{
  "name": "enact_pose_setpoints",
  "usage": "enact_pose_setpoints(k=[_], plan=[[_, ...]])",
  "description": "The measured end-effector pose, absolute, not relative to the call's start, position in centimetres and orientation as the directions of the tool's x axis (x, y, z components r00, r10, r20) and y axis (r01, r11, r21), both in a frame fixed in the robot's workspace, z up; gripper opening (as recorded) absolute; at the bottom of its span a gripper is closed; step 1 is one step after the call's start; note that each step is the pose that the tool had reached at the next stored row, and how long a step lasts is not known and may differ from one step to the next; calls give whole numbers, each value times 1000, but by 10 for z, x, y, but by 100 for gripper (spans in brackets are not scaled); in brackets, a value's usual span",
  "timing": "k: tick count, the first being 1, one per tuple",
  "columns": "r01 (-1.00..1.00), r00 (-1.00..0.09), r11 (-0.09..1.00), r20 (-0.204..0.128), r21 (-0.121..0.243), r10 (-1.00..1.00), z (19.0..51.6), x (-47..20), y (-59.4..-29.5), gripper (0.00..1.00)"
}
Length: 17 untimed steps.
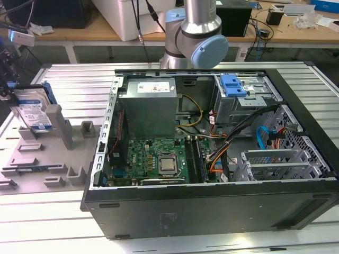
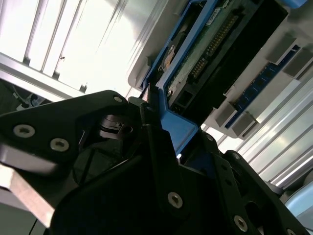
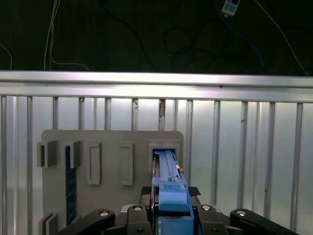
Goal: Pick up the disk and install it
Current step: 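Pick up the disk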
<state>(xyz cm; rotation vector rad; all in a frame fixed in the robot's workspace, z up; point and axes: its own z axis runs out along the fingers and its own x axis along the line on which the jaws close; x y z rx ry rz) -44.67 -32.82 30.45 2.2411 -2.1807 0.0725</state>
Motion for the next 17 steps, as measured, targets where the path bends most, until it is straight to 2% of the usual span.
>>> enact_pose_setpoints(k=[17], plan=[[-999, 27, -28, 51, -22, -998, 322, -447, -328, 37]])
